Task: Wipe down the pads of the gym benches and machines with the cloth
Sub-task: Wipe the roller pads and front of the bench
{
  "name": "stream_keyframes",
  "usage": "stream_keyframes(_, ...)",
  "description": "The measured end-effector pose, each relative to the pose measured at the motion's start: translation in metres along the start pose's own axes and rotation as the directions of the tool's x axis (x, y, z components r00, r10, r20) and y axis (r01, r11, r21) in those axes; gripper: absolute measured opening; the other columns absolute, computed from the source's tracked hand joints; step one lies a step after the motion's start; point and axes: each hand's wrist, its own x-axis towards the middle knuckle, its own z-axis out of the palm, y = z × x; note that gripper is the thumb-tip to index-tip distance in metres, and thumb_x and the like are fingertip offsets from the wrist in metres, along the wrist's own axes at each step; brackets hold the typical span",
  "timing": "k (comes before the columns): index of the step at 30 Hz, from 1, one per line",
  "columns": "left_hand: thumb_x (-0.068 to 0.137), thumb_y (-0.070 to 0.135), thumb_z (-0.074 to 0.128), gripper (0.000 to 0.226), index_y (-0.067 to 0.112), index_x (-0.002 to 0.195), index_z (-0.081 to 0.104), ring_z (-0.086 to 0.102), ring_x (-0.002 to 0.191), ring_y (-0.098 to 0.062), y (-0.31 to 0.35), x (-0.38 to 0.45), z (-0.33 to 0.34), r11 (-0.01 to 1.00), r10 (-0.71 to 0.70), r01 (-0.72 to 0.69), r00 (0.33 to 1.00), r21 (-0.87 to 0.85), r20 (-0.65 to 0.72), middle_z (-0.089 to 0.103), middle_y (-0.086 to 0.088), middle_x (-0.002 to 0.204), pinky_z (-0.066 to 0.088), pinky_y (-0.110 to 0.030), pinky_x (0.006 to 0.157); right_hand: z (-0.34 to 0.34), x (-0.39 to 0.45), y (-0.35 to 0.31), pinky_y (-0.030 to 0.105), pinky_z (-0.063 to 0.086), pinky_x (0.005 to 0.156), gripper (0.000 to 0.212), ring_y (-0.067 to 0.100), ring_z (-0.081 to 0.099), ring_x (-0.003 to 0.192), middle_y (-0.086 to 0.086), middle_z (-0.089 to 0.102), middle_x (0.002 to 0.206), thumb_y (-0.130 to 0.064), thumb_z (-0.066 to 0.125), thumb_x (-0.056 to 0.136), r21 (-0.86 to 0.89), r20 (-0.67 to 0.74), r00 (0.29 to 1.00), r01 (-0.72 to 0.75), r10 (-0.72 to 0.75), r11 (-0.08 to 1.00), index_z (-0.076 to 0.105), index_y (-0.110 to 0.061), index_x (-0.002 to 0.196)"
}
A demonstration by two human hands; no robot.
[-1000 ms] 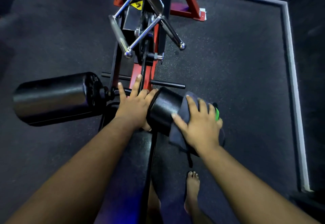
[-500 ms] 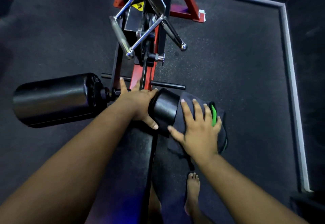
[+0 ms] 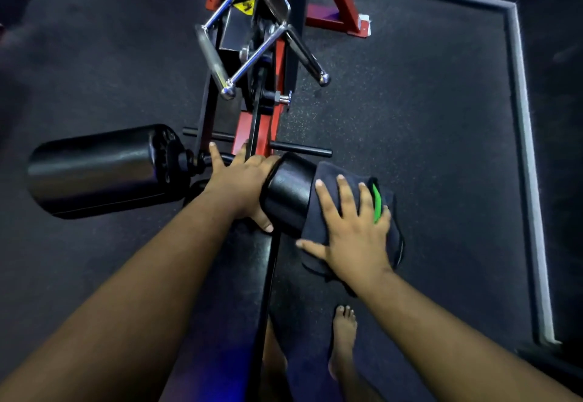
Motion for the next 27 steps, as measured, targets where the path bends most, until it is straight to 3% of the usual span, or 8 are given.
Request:
stream_keyframes(5, 0.055, 0.065, 0.084, 0.136, 0.02, 0.159, 0.008, 0.008, 0.155, -0.033, 0.0, -0.002, 0.001, 0.999, 0.006, -0.005, 1.0, 0.036, -0.027, 0.027, -0.001, 0.16, -0.006, -0.084, 0.106, -0.012, 0.061, -0.062, 0.068, 0.033, 0.105, 0.075, 0.043, 0.032, 0.144, 0.006, 0.023, 0.167, -0.072, 0.033, 0.094, 0.027, -0.021, 0.997, 0.08, -0.079, 0.996, 0.017, -0.038, 0.159)
stream_keyframes(9, 0.06, 0.073, 0.078, 0.142, 0.022, 0.161, -0.006, 0.002, 0.157, -0.027, -0.005, -0.022, -0.005, 0.998, 0.046, -0.044, 0.998, 0.034, -0.037, 0.0, 0.002, 0.17, -0.009, -0.081, 0.107, -0.029, 0.065, -0.045, 0.053, 0.037, 0.111, 0.07, 0.032, 0.036, 0.145, 0.001, 0.031, 0.165, -0.061, 0.038, 0.1, 0.145, 0.006, 0.994, 0.106, -0.108, 0.984, 0.02, -0.033, 0.16)
stream_keyframes(13, 0.073, 0.077, 0.065, 0.124, 0.03, 0.161, -0.009, -0.005, 0.157, -0.017, -0.034, -0.075, -0.002, 0.998, 0.043, -0.051, 0.975, -0.028, -0.219, -0.009, 0.003, 0.17, 0.0, -0.077, 0.114, -0.061, 0.061, -0.051, 0.048, 0.046, 0.106, 0.068, 0.027, 0.049, 0.137, 0.003, 0.047, 0.155, -0.058, 0.038, 0.099, 0.325, -0.111, 0.98, 0.19, -0.162, 0.926, 0.031, -0.025, 0.157)
stream_keyframes(18, 0.075, 0.06, 0.069, 0.107, 0.026, 0.162, 0.016, 0.013, 0.156, -0.02, -0.106, -0.13, 0.018, 0.991, -0.131, 0.103, 0.866, -0.083, -0.482, 0.011, -0.002, 0.17, 0.017, -0.075, 0.113, -0.087, 0.073, -0.151, 0.047, 0.043, 0.108, 0.071, 0.027, 0.049, 0.136, 0.004, 0.048, 0.153, -0.062, 0.041, 0.098, 0.397, -0.296, 0.9, 0.42, -0.319, 0.816, 0.036, -0.021, 0.155)
stream_keyframes(21, 0.078, 0.062, 0.049, 0.095, 0.022, 0.161, 0.021, 0.016, 0.156, -0.022, -0.158, -0.145, 0.025, 0.963, -0.269, 0.22, 0.782, -0.154, -0.562, 0.017, -0.004, 0.169, 0.016, -0.075, 0.114, -0.087, 0.093, -0.216, 0.049, 0.039, 0.111, 0.079, 0.026, 0.043, 0.142, 0.003, 0.04, 0.16, -0.071, 0.037, 0.095, 0.389, -0.34, 0.872, 0.471, -0.351, 0.792, 0.033, -0.023, 0.158)
stream_keyframes(23, 0.08, 0.065, 0.048, 0.097, 0.019, 0.161, 0.02, 0.014, 0.156, -0.024, -0.197, -0.15, 0.033, 0.938, -0.345, 0.293, 0.757, -0.184, -0.555, 0.016, -0.005, 0.169, 0.014, -0.076, 0.113, -0.079, 0.112, -0.26, 0.053, 0.033, 0.115, 0.089, 0.028, 0.033, 0.148, 0.005, 0.029, 0.165, -0.079, 0.036, 0.089, 0.351, -0.283, 0.878, 0.47, -0.387, 0.81, 0.026, -0.027, 0.16)
stream_keyframes(25, 0.075, 0.071, 0.065, 0.118, 0.018, 0.162, 0.006, 0.001, 0.157, -0.024, -0.23, -0.149, 0.039, 0.908, -0.419, 0.363, 0.797, -0.21, -0.434, 0.004, -0.005, 0.171, 0.009, -0.077, 0.113, -0.068, 0.13, -0.288, 0.065, 0.014, 0.12, 0.102, 0.032, 0.011, 0.156, 0.005, 0.01, 0.171, -0.088, 0.037, 0.08, 0.233, -0.056, 0.892, 0.448, -0.448, 0.863, 0.01, -0.033, 0.162)
stream_keyframes(27, 0.063, 0.081, 0.07, 0.141, 0.017, 0.16, -0.01, -0.01, 0.157, -0.023, -0.25, -0.144, 0.042, 0.881, -0.469, 0.417, 0.833, -0.225, -0.292, -0.008, -0.003, 0.17, 0.003, -0.077, 0.114, -0.054, 0.141, -0.297, 0.073, 0.0, 0.117, 0.115, 0.037, -0.006, 0.156, 0.006, -0.001, 0.171, -0.094, 0.041, 0.072, 0.099, 0.127, 0.882, 0.444, -0.453, 0.891, -0.002, -0.036, 0.162)
